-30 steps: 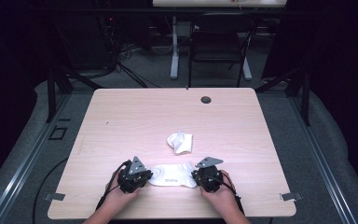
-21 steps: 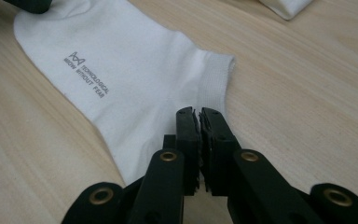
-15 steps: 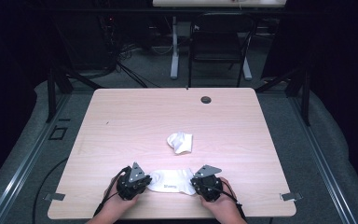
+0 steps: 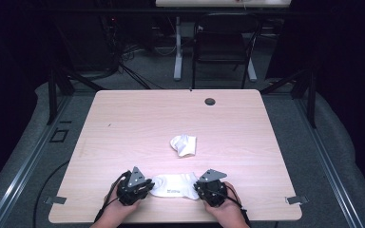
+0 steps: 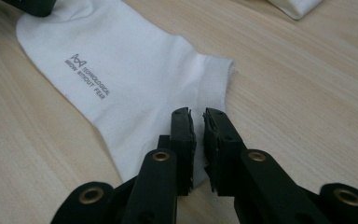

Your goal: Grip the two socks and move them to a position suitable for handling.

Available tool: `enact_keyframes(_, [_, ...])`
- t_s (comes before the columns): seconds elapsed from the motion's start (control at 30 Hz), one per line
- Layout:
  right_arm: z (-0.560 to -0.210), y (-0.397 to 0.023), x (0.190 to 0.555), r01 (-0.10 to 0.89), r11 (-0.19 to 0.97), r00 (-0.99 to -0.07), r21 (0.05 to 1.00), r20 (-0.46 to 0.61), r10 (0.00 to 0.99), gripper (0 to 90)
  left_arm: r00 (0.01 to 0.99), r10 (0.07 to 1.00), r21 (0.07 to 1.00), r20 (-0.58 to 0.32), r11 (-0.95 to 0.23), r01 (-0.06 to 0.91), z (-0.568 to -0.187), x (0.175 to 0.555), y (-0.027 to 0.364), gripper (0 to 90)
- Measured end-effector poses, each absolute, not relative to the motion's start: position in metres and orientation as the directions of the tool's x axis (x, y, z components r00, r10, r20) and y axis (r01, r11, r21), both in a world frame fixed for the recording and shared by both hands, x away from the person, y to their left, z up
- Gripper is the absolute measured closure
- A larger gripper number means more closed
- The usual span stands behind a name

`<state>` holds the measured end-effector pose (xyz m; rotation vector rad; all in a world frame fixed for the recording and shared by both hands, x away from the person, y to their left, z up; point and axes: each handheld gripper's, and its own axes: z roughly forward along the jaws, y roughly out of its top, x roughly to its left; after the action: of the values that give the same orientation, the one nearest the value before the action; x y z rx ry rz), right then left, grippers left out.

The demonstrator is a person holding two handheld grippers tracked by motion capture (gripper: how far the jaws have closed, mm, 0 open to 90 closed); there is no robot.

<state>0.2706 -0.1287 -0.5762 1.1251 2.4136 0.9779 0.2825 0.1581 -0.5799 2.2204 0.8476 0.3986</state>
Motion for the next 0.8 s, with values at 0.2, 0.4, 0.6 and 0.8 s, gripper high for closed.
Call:
enact_keyframes(0.2, [-0.570, -0.130, 0.272, 0.533, 0.449, -0.654, 0.717, 0.012, 0.756, 79.4, 0.742, 0.669, 0.715, 0.026, -0.531, 0.454, -0.576, 0.283, 0.157, 72.2])
enact_keyframes(0.4, [-0.565, -0.134, 0.272, 0.499, 0.416, -0.644, 0.760, 0.003, 0.765, 69.9, 0.740, 0.671, 0.739, 0.039, -0.518, 0.431, -0.571, 0.282, 0.157, 63.0])
enact_keyframes(0.6, [-0.564, -0.137, 0.273, 0.429, 0.415, -0.640, 0.803, -0.054, 0.767, 58.9, 0.736, 0.675, 0.747, 0.056, -0.517, 0.417, -0.571, 0.284, 0.159, 56.0])
enact_keyframes(0.8, [-0.564, -0.136, 0.274, 0.392, 0.422, -0.630, 0.818, -0.095, 0.771, 52.2, 0.733, 0.679, 0.762, 0.034, -0.492, 0.421, -0.570, 0.289, 0.164, 52.4])
